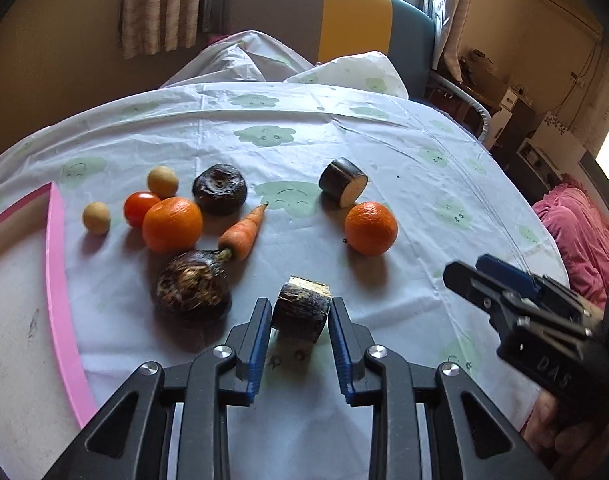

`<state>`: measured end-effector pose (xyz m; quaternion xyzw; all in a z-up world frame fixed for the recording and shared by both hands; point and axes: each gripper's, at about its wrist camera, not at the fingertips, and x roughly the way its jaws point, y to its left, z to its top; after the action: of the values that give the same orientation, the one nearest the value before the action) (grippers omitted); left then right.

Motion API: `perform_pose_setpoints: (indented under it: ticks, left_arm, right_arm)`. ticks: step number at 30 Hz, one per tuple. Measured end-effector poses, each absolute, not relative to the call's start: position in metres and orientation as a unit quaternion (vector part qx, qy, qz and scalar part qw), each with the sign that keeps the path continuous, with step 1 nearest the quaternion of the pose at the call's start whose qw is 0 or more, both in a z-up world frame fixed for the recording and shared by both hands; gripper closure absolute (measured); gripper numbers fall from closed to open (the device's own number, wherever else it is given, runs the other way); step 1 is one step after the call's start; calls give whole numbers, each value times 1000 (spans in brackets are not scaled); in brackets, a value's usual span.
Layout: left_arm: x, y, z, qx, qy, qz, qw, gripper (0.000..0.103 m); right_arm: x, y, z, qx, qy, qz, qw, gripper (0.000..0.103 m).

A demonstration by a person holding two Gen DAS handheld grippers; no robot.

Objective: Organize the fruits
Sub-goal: 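Place the slice in the pink tray with the left tool while the right tool grasps a mandarin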

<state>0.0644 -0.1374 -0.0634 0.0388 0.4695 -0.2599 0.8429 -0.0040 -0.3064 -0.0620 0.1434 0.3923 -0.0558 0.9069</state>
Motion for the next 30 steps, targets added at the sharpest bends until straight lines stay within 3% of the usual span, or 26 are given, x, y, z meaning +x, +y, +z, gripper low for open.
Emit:
perform_pose_setpoints:
  ticks: [16,20,27,30]
  left_arm:
    - [56,-26,-22,-43,444,-153,882,74]
    - [63,11,-27,-53,443,-102,889,74]
    - [74,55,-44,-55,445,-16,894,73]
    - [73,63,-45,-67,451,-8,890,64]
  right_arm:
    - [69,-274,-74,129,419,9,899,50]
    - [75,-274,-81,134,430,2,893,63]
    - [76,-263,-87,85,437,-10,896,63]
    - [75,-262,-86,77,432,-14,898,64]
